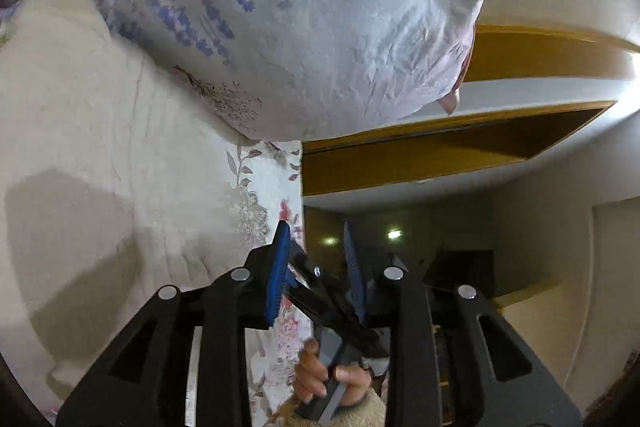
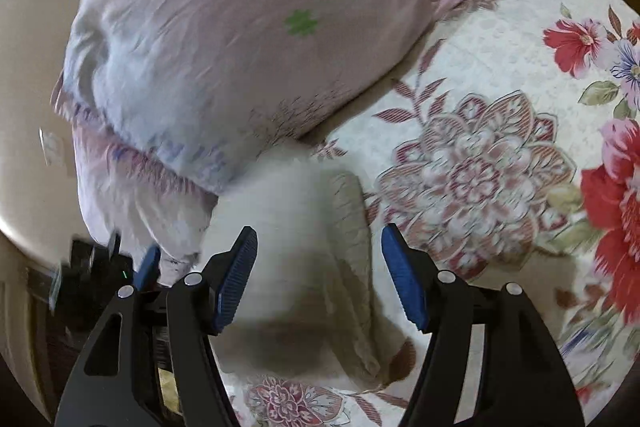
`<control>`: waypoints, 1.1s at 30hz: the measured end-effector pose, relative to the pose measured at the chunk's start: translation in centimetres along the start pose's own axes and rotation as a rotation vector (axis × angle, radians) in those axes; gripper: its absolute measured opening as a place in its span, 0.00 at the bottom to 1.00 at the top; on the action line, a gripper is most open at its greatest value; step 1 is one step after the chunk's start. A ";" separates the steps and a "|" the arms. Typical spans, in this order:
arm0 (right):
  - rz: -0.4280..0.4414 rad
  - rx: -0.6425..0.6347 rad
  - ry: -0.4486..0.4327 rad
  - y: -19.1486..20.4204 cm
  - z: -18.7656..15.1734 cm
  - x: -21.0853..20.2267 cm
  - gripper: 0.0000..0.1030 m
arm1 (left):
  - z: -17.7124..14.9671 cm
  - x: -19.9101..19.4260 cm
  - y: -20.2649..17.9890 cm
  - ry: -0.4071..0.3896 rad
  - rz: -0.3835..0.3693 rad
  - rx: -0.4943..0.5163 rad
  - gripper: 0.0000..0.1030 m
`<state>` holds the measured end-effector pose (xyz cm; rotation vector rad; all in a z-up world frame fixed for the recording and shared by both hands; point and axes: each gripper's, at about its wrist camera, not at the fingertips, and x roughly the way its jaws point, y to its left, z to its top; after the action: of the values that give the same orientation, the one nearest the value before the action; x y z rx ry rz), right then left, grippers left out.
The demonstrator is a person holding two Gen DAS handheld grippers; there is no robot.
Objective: Fold small clothes
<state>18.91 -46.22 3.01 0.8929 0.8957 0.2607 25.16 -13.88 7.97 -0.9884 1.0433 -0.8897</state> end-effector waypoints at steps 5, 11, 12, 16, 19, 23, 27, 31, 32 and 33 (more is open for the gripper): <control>0.042 0.030 0.128 -0.7 1.3 2.0 0.86 | -0.3 -6.9 1.0 -0.170 0.437 0.195 0.74; 0.018 0.029 0.334 -0.5 0.5 7.7 0.86 | -2.0 -6.1 5.1 0.002 0.678 0.210 0.79; 0.017 0.022 0.344 -0.5 0.2 8.1 0.85 | -2.2 -5.4 5.6 0.021 0.687 0.208 0.79; 0.011 -0.028 0.343 0.0 -1.5 8.8 0.42 | -2.7 -2.8 7.3 0.038 0.676 0.176 0.81; 0.066 -0.022 0.312 0.5 -2.4 8.0 0.33 | -2.8 -2.7 7.1 -0.004 0.641 0.192 0.50; 0.118 -0.138 0.301 4.8 -5.0 7.4 0.31 | -3.3 -7.2 5.7 -0.016 0.533 0.252 0.35; 0.041 -0.303 0.387 8.6 -9.1 9.5 0.36 | -5.1 -12.9 4.6 -0.068 0.649 0.360 0.41; 0.012 -0.212 0.288 7.4 -9.2 8.8 0.43 | -6.4 -15.0 5.4 -0.107 0.858 0.377 0.63; 0.027 -0.166 0.261 6.8 -8.9 8.5 0.44 | -7.1 -16.1 5.3 -0.135 0.859 0.377 0.71; 0.028 -0.138 0.252 6.5 -8.6 8.6 0.46 | -7.4 -16.2 5.1 -0.153 0.863 0.380 0.75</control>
<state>18.67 -32.61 0.49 0.7550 1.0854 0.4611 14.46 1.11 6.10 -0.2184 0.9863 -0.2642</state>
